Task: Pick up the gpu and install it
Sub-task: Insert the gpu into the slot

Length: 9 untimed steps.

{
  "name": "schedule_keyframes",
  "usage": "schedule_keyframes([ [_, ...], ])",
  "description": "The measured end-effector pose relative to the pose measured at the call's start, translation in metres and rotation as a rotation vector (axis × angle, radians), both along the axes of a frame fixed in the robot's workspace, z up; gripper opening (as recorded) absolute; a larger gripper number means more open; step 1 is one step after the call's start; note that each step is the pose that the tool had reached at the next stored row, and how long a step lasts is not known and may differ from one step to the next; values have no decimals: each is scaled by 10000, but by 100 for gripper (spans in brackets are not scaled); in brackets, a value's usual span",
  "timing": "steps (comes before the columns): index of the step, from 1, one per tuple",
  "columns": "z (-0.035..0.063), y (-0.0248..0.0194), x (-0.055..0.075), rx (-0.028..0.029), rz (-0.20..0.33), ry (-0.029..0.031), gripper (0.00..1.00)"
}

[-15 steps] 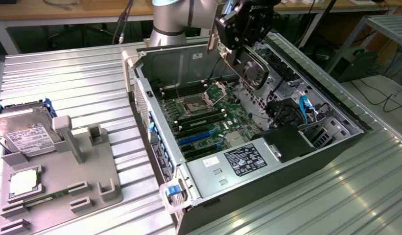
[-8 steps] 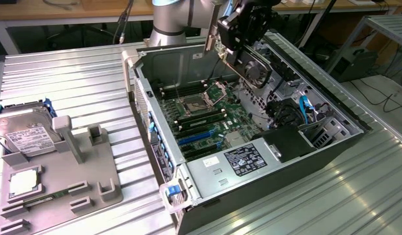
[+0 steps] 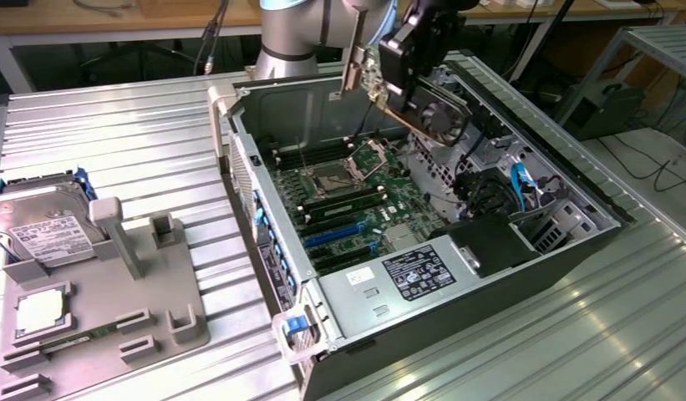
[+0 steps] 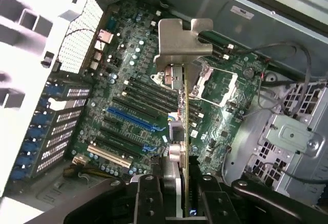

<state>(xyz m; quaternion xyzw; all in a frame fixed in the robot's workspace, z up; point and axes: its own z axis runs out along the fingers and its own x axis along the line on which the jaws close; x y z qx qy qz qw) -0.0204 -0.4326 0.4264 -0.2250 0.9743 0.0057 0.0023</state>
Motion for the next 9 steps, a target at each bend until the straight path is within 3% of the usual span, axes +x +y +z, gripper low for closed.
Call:
schedule_keyframes([
  [4,0,0,0,0,1412,0,31],
  [9,0,0,0,0,2590,0,31],
])
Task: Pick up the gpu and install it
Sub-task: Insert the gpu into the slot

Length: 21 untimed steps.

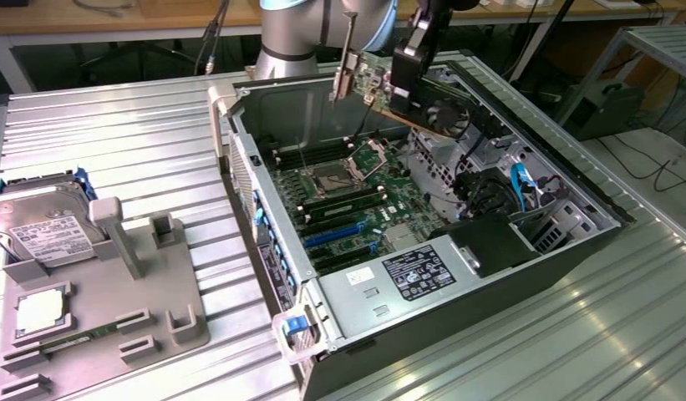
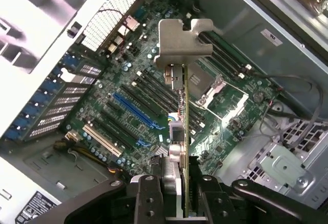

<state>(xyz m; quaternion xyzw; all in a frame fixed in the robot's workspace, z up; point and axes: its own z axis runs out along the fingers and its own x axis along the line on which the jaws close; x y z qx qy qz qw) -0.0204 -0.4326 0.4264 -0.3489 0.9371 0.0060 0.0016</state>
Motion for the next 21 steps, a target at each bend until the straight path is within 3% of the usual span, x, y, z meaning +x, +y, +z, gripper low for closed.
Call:
schedule_keyframes([
  [6,-1,0,0,0,1166,0,31],
  [12,-3,0,0,-1,2758,0,31],
  [21,-6,0,0,0,4414,-1,31],
])
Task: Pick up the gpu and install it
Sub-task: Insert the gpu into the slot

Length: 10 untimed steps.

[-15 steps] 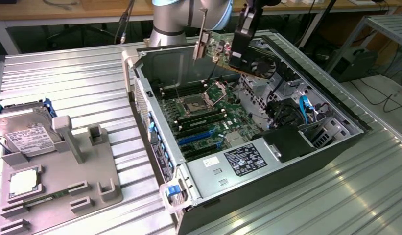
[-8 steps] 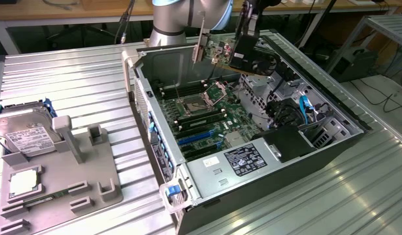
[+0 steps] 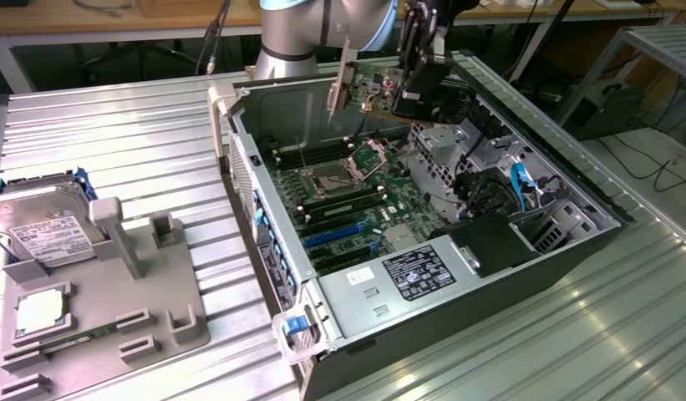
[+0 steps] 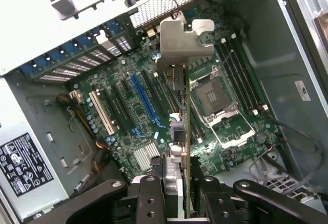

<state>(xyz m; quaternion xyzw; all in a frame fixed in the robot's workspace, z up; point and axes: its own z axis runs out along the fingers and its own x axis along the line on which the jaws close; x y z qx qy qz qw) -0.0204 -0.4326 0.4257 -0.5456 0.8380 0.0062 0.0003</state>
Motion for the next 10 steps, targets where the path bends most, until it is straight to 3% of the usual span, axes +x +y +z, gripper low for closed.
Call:
schedule_keyframes([
  [10,-1,0,0,0,1826,-1,31],
])
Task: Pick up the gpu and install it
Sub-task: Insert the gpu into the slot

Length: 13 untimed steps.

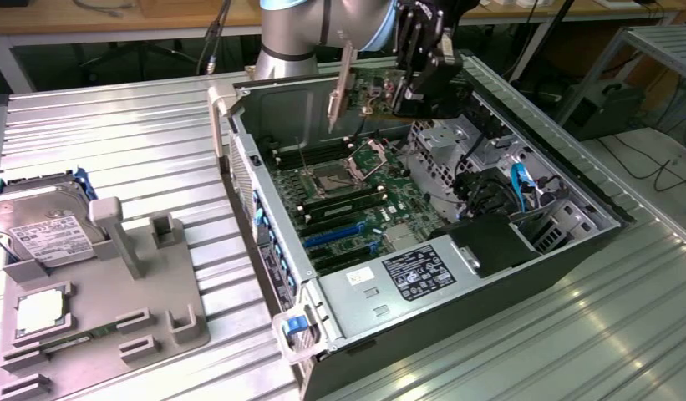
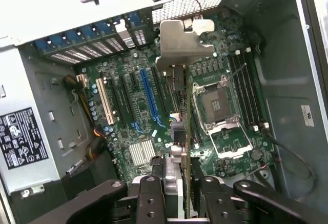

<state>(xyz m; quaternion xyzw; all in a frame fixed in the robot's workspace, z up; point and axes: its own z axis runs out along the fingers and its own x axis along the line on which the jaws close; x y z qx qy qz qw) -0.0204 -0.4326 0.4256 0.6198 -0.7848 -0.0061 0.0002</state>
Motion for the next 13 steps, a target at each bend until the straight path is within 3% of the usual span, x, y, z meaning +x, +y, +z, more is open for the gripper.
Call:
schedule_keyframes([
  [8,-2,0,0,0,1491,-5,31],
  [13,-4,0,0,-6,2123,-54,31],
])
